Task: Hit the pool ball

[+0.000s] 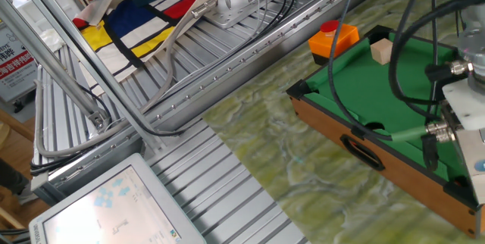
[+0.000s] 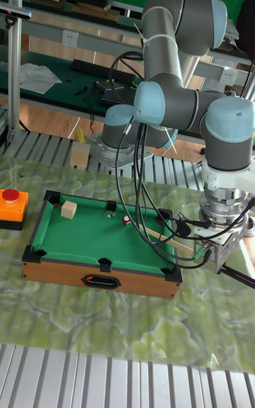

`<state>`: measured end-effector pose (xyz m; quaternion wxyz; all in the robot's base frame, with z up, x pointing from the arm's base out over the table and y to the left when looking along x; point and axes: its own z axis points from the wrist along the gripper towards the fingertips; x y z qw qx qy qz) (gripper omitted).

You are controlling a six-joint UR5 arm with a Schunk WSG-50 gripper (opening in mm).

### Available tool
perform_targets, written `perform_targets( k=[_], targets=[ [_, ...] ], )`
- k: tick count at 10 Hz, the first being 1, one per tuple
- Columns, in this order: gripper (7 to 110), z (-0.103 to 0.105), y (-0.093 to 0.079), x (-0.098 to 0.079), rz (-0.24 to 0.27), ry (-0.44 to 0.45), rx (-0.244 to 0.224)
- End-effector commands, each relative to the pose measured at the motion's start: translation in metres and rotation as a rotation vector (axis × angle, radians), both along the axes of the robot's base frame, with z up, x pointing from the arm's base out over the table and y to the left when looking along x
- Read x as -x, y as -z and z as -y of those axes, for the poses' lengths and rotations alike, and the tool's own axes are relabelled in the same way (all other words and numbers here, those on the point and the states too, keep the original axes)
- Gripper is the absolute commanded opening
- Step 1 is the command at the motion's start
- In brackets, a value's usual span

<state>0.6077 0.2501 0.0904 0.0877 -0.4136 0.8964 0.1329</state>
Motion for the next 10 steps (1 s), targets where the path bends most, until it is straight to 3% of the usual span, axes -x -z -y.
perform_targets(
  k=[1, 2, 4, 7, 10],
  targets=[
    [7, -0.01, -0.012, -0.002, -0.002, 0.054, -0.054],
    [7, -0.002, -0.011, 0.002, -0.019, 0.064, -0.024],
    [7, 0.024, -0.003, 0.012, -0.057, 0.057, 0.088],
    [7, 0.01, -0.012, 0.018, -0.061, 0.058, 0.083],
    [7, 0.012, -0.016, 0.01, -0.053, 0.041, 0.084]
  ],
)
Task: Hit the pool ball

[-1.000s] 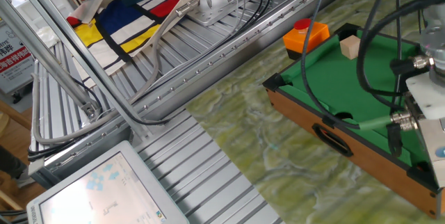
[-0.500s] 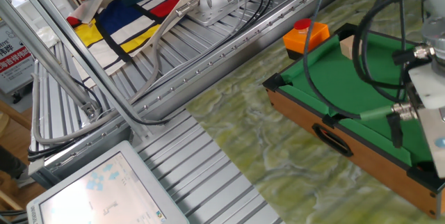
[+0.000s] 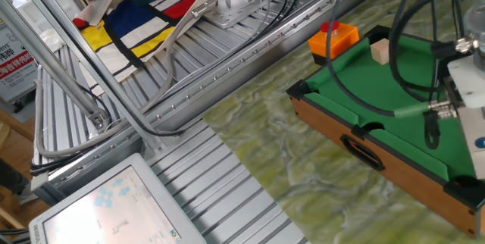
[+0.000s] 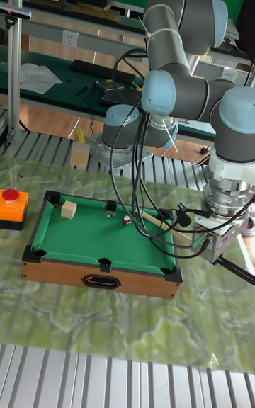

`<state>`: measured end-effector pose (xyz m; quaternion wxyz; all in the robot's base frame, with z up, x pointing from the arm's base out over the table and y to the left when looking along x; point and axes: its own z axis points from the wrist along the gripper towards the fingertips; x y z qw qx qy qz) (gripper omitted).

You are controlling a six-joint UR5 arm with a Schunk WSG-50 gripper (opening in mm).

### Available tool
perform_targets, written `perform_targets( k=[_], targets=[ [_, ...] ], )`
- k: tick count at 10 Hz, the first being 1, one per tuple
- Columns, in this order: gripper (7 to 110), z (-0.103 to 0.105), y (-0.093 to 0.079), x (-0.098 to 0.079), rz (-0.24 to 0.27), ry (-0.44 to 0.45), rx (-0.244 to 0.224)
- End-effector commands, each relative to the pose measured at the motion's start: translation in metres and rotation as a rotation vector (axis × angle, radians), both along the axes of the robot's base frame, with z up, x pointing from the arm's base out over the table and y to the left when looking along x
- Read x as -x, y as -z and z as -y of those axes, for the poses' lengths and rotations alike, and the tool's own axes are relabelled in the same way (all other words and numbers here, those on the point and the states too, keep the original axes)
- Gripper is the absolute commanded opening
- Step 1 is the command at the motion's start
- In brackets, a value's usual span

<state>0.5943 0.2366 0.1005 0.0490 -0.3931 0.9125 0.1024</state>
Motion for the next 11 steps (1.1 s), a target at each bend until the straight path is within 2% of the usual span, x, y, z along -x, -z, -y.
perform_targets(
  k=[1, 2, 3, 4, 7, 8, 11],
  targets=[
    [7, -0.002, -0.009, -0.01, 0.012, -0.014, -0.011],
    [7, -0.004, -0.013, -0.025, 0.051, -0.003, -0.028],
    [7, -0.013, -0.016, -0.037, 0.086, -0.002, -0.067],
    [7, -0.018, -0.017, -0.044, 0.108, -0.001, -0.088],
    [7, -0.001, -0.004, -0.054, 0.105, -0.017, -0.012],
    [7, -0.001, 0.0, -0.055, 0.103, -0.023, -0.009],
    [7, -0.007, -0.004, -0.048, 0.083, -0.026, -0.027]
  ],
)
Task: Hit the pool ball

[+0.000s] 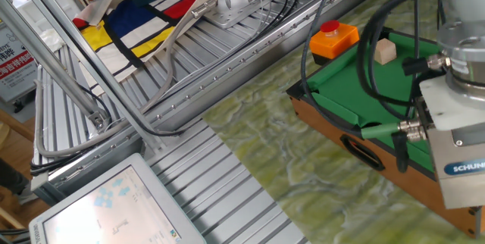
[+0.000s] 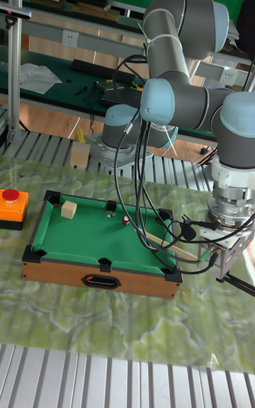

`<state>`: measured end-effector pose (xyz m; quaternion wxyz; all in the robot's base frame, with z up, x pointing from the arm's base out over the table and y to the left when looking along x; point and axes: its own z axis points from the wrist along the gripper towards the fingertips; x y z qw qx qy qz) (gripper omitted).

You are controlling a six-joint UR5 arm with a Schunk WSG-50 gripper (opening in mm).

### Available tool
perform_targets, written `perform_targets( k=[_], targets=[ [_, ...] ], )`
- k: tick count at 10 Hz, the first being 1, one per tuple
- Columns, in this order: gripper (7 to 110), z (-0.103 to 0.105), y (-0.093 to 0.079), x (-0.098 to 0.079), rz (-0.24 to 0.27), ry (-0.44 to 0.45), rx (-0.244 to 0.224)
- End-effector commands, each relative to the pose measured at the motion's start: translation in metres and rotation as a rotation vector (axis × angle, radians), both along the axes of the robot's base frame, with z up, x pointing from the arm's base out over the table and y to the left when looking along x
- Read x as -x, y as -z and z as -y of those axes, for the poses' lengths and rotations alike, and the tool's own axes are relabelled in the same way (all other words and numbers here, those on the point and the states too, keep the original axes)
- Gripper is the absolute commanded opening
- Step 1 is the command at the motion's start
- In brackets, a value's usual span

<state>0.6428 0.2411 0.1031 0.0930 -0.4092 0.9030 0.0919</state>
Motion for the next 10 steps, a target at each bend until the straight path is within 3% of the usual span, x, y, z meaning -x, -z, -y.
perform_targets(
  k=[1, 3, 7, 10],
  targets=[
    [7, 0.001, -0.001, 0.004, -0.021, -0.006, 0.003],
    [7, 0.006, 0.0, 0.015, -0.044, -0.007, 0.028],
    [7, 0.002, 0.0, 0.022, -0.059, -0.004, 0.006],
    [7, 0.005, 0.002, 0.023, -0.063, -0.002, 0.017]
  ],
)
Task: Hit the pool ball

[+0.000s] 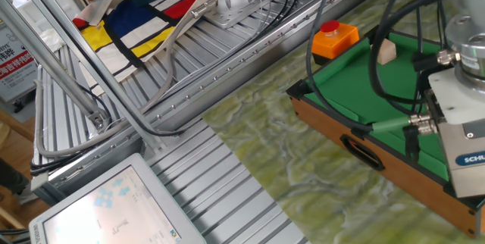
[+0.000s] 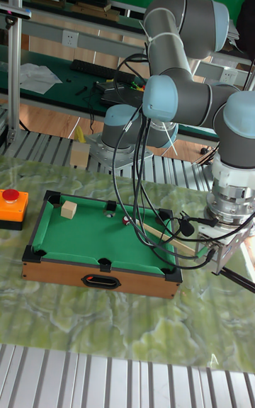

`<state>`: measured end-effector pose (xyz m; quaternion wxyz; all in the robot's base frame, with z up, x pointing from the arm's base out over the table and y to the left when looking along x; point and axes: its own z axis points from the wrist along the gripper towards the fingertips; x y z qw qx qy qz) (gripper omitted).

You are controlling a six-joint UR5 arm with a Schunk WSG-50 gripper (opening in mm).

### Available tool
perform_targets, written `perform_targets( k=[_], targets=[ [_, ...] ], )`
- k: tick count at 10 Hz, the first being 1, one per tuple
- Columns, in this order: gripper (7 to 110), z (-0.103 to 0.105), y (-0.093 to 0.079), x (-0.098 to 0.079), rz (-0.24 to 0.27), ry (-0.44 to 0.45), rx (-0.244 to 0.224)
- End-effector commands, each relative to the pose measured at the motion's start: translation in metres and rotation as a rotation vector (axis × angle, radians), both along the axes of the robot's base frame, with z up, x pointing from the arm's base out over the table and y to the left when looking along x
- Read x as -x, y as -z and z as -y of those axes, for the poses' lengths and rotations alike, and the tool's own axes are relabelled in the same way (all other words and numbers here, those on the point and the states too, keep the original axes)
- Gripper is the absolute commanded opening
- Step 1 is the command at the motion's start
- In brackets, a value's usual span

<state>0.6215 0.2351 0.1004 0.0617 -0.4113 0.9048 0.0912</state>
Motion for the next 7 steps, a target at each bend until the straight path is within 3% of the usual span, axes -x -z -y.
perform_targets(
  k=[1, 4, 7],
  targets=[
    [7, -0.001, -0.001, 0.001, -0.005, 0.009, -0.012],
    [7, -0.016, -0.004, -0.003, 0.01, 0.017, -0.078],
    [7, -0.01, 0.001, 0.0, 0.012, 0.021, -0.054]
  ],
)
